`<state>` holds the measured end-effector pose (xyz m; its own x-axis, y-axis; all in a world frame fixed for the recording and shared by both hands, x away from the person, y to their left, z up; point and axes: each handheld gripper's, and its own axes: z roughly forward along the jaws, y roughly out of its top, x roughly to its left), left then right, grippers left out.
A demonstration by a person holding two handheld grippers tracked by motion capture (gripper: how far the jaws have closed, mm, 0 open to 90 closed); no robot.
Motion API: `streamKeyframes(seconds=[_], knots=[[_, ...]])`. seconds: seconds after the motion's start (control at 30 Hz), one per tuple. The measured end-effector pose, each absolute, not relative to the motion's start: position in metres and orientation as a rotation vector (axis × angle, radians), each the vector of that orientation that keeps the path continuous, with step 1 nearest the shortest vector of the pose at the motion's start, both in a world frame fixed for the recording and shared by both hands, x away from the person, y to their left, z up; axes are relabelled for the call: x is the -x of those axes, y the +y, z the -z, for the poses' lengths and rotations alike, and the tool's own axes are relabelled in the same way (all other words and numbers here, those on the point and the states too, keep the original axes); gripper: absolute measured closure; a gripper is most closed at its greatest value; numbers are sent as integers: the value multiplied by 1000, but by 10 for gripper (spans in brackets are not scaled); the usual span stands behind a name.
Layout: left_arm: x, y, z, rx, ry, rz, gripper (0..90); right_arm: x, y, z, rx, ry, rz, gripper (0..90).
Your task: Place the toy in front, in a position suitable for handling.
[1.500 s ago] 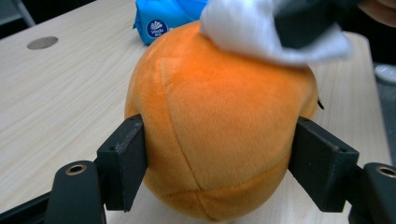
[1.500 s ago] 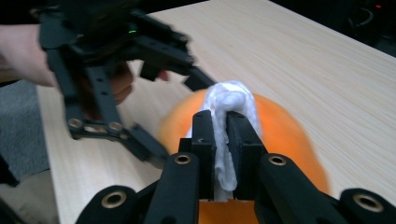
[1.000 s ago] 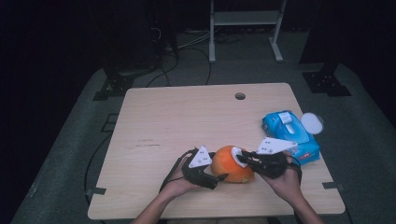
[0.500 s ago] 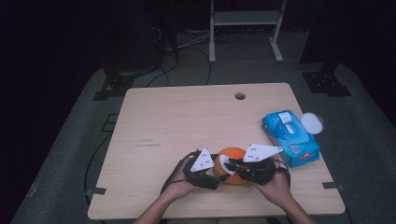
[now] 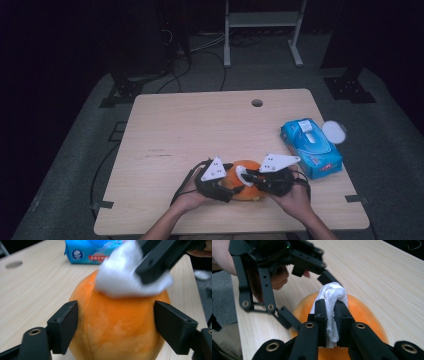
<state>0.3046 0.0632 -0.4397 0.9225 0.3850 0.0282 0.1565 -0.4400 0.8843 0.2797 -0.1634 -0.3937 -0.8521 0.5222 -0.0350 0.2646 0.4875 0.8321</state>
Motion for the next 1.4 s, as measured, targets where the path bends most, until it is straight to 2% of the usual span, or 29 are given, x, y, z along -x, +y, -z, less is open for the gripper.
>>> streamKeyframes(seconds=[0.2, 0.3, 0.33, 0.4, 0.53, 0.8, 0.97, 1.07, 1.23, 1.3, 1.4], knots=[[-312, 75, 442, -2029, 438, -225, 233, -287, -193, 397, -794, 2411, -1297, 812], [-310, 70, 437, -1990, 392, -245, 140, -286, -194, 398, -809, 2415, -1319, 812], [-309, 67, 436, -1964, 378, -235, 139, -285, -191, 398, -796, 2421, -1333, 812], [-308, 64, 436, -1983, 372, -256, 152, -283, -183, 398, -761, 2452, -1386, 811], [-310, 70, 438, -1993, 414, -249, 242, -286, -184, 397, -773, 2446, -1360, 811], [-316, 80, 441, -1994, 500, -223, 255, -296, -210, 408, -903, 2439, -1361, 811], [-317, 83, 442, -2001, 517, -210, 255, -288, -202, 404, -851, 2462, -1394, 811], [-314, 83, 440, -2021, 466, -138, 255, -288, -197, 404, -830, 2468, -1374, 810], [-308, 84, 432, -2090, 369, -92, 211, -295, -200, 407, -846, 2464, -1331, 810], [-311, 86, 430, -2073, 383, -124, 191, -295, -200, 408, -831, 2472, -1352, 809], [-315, 84, 431, -2009, 424, -160, 96, -291, -196, 406, -779, 2495, -1413, 809]])
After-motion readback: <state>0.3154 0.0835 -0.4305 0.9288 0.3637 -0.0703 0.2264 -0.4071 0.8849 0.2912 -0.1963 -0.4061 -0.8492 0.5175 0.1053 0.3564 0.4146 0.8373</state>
